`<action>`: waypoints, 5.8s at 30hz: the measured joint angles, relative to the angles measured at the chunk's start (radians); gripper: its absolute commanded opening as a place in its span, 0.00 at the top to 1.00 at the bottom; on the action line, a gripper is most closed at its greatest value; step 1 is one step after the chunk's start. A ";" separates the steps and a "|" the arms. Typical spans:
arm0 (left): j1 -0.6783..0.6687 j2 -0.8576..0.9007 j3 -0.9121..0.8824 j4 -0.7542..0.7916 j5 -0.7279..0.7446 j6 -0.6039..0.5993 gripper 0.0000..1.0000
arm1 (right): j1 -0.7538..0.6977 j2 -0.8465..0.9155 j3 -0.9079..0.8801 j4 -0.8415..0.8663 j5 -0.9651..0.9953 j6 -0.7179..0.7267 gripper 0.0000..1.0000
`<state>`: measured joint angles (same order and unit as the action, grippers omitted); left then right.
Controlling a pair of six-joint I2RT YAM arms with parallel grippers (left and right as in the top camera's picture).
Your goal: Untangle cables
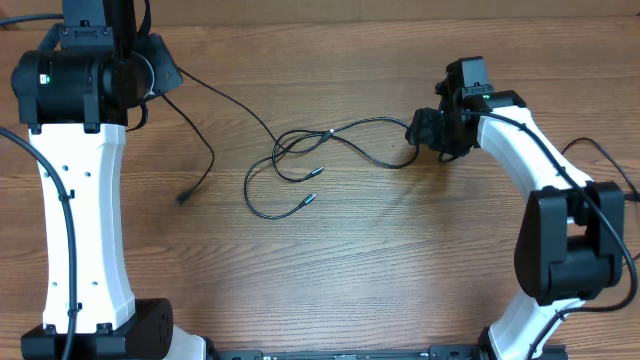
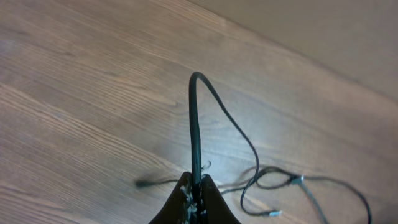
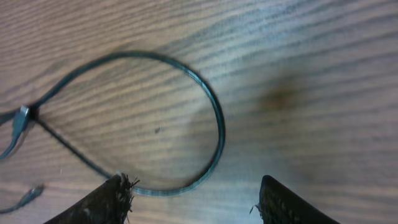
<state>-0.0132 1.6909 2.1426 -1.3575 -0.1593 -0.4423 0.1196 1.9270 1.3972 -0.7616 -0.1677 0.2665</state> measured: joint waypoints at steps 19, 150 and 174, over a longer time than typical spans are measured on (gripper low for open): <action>0.000 0.000 0.000 0.381 -0.021 -0.084 0.96 | 0.000 0.106 0.000 0.238 0.020 -0.075 0.33; 0.000 0.000 0.000 -0.035 0.017 -0.084 0.96 | 0.481 0.316 0.308 0.103 0.078 0.743 0.52; 0.000 0.000 0.000 -0.037 0.021 -0.084 0.96 | 0.296 0.264 0.386 -0.254 0.140 0.333 0.96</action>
<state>-0.0132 1.6909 2.1422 -1.3941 -0.1379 -0.5262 0.4160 2.1906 1.7828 -1.0157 -0.0280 0.5995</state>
